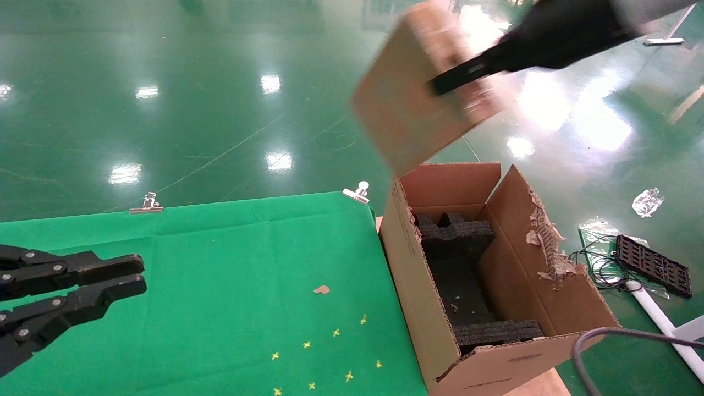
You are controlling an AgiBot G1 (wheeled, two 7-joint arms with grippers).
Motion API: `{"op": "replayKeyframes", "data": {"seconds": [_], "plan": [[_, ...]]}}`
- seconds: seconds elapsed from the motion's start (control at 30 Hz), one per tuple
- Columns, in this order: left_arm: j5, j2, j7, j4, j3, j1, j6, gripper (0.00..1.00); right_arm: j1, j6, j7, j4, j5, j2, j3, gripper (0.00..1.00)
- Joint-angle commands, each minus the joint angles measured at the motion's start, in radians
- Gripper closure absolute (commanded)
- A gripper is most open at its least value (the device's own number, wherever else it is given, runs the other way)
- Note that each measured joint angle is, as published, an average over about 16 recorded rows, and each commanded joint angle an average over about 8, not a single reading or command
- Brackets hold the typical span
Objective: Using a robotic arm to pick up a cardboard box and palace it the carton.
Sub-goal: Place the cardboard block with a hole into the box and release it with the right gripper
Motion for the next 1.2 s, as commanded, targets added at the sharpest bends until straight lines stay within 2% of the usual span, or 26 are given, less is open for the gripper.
{"op": "replayKeyframes", "data": {"seconds": [0.03, 0.1, 0.33, 0.37, 0.7, 1.2], "plan": [[0.000, 0.000, 0.000, 0.000, 0.000, 0.000, 0.000, 1.00, 0.048, -0.004, -0.014, -0.044, -0.034, 0.026, -0.003, 1.00], [0.000, 0.000, 0.000, 0.000, 0.000, 0.000, 0.000, 0.97, 0.058, -0.017, -0.007, -0.077, -0.063, 0.042, -0.019, 1.00], [-0.001, 0.000, 0.000, 0.000, 0.001, 0.000, 0.000, 0.09, 0.004, -0.047, 0.021, -0.174, -0.113, 0.083, -0.065, 1.00], [-0.001, 0.000, 0.000, 0.000, 0.001, 0.000, 0.000, 0.00, -0.011, -0.047, 0.024, -0.186, -0.116, 0.087, -0.070, 1.00], [-0.001, -0.001, 0.001, 0.000, 0.001, 0.000, -0.001, 0.00, -0.152, -0.010, 0.024, -0.307, -0.124, 0.107, -0.098, 1.00], [-0.002, -0.001, 0.001, 0.000, 0.002, -0.001, -0.001, 0.00, -0.351, 0.110, -0.030, -0.461, -0.101, 0.051, -0.099, 1.00]]}}
